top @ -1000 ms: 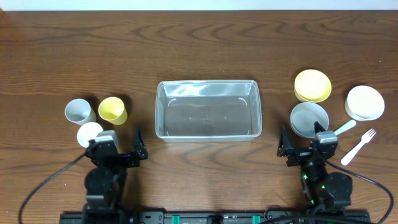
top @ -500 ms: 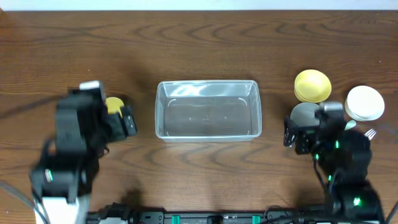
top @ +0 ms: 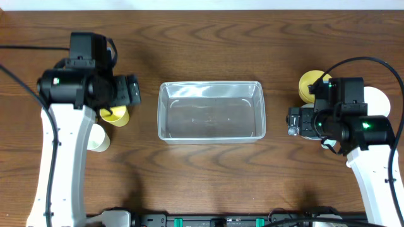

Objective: Pack container
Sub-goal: 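Reach the left gripper to the yellow cup and grasp it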

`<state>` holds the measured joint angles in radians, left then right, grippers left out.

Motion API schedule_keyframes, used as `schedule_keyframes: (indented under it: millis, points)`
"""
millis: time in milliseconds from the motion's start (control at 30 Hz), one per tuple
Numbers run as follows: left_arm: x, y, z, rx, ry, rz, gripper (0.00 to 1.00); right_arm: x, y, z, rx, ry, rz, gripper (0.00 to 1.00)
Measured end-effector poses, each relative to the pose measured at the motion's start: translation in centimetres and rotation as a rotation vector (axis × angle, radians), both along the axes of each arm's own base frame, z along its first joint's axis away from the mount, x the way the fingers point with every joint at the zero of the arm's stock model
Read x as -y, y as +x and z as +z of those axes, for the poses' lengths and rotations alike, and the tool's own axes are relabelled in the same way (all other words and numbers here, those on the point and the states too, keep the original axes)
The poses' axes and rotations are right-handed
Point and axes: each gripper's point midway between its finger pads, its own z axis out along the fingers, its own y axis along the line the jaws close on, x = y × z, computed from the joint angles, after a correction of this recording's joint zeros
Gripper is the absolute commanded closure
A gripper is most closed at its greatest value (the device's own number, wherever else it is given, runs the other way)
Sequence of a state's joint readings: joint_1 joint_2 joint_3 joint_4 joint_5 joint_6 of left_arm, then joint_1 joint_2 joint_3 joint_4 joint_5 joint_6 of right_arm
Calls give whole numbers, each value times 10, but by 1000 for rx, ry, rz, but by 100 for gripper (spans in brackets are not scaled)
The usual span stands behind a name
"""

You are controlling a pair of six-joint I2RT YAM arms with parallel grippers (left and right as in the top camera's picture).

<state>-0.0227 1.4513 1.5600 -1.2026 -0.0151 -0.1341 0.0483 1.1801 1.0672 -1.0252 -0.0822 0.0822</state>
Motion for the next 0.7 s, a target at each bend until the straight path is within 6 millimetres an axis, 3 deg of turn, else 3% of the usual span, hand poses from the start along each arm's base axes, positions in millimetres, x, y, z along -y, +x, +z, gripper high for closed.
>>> schedule_keyframes:
  millis: [133, 300, 533, 700]
  points:
    - [-12, 16, -22, -52, 0, 37, 2, 0, -1, -5, -25, -1, 0, 1]
    - [-22, 23, -69, -206, -8, 66, 2, 0, -1, -6, -31, -2, 0, 1]
    - [-18, 27, -129, -392, -45, 66, 2, 0, -1, -7, -33, -2, 0, 1]
    - [-17, 26, -157, -476, -51, 66, 2, 0, -1, -7, -34, -2, 0, 1]
